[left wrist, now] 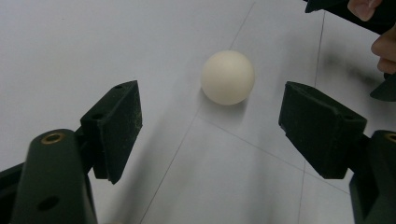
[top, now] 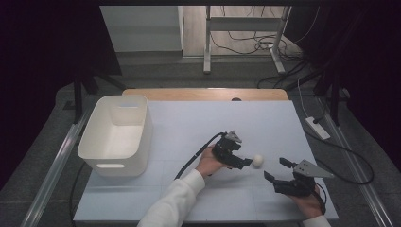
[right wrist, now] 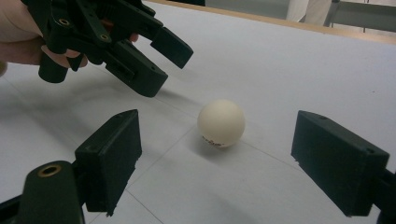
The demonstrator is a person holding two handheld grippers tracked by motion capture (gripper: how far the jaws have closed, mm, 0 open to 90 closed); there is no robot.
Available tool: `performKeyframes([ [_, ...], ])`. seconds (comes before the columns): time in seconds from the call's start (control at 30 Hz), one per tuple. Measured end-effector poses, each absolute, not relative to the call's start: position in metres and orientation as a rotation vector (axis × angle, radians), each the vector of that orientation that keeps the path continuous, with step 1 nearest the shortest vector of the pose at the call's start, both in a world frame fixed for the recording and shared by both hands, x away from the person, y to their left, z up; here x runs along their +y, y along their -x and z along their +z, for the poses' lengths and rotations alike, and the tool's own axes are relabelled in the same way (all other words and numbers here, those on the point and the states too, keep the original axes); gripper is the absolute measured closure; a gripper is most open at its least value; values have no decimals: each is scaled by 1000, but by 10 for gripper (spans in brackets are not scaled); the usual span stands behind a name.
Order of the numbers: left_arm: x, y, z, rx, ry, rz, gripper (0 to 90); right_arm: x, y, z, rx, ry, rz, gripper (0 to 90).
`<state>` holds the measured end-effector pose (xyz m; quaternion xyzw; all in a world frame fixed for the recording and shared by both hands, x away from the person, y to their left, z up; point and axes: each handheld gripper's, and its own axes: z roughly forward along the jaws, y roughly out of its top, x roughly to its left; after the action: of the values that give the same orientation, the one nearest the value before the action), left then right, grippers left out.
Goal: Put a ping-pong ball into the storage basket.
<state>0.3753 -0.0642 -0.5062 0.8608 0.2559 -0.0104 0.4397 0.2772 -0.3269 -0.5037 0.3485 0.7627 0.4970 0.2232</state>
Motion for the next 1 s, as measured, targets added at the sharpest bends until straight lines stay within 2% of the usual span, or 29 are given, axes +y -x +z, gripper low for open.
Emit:
performKeyframes([
  [1.0,-97,-381,-517,608,-2186,-49,219,-326,-277,-503,2107,-961,1366,162],
])
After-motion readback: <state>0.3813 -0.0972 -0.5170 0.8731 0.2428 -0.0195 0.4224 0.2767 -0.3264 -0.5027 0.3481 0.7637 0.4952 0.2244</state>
